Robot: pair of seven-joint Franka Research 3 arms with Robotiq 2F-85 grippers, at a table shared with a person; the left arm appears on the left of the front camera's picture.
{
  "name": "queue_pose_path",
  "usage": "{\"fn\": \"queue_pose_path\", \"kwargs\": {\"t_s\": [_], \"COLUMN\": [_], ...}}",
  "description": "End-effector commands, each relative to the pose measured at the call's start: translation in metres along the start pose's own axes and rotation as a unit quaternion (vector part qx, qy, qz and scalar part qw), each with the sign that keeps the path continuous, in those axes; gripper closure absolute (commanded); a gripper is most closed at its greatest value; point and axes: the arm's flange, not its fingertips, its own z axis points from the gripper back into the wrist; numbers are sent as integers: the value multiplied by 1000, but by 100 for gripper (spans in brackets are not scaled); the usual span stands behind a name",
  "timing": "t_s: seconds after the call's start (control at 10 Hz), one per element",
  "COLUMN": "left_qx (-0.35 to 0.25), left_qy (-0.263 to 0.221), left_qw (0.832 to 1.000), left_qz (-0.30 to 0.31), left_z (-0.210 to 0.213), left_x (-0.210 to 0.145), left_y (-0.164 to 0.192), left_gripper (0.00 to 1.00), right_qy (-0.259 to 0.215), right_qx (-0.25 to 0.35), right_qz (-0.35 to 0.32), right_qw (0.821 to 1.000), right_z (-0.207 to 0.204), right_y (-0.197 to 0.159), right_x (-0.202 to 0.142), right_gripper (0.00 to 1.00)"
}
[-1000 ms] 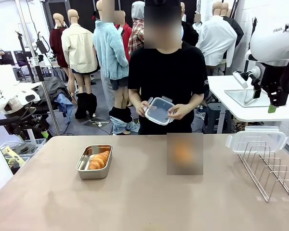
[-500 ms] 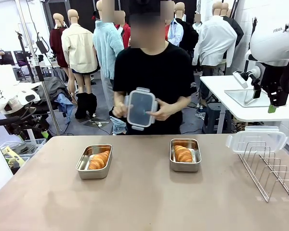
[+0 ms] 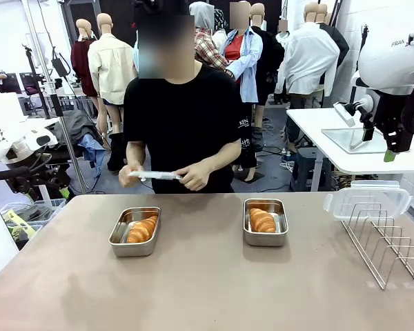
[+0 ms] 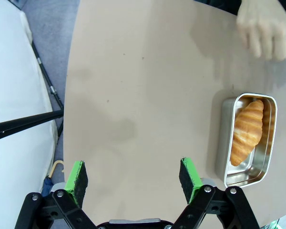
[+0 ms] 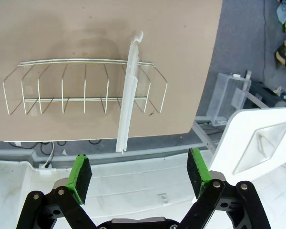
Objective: Place the bread in airtight containers.
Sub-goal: Pick up one Airtight Container lid and hand it to the human.
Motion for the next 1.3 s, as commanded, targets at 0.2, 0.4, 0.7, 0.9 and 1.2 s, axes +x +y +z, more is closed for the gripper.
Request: {"fn": "queue_pose_path", "kwargs": {"t_s": [0.2, 0.4, 0.7, 0.9, 1.2], "left_qx": [11, 11, 11, 11, 11], "left_qy": [5, 5, 5, 5, 5], "left_qw": [1000, 1000, 1000, 1000, 1000], "left_qz": [6, 6, 6, 6, 6], "left_z": [1, 1, 1, 1, 1], "left_x": [0, 0, 0, 0, 0], "left_y": [0, 0, 0, 0, 0], "left_gripper": [0, 0, 0, 0, 0], "right_qy": [7, 7, 7, 7, 7], "right_qx": [3, 3, 3, 3, 3], "right_qz": [10, 10, 10, 10, 10], "right_qw": [1000, 1000, 1000, 1000, 1000], "right_z": [0, 0, 0, 0, 0], "right_y": [2, 2, 2, 2, 2], "right_x": [-1, -1, -1, -1, -1], "right_gripper": [0, 0, 0, 0, 0]}}
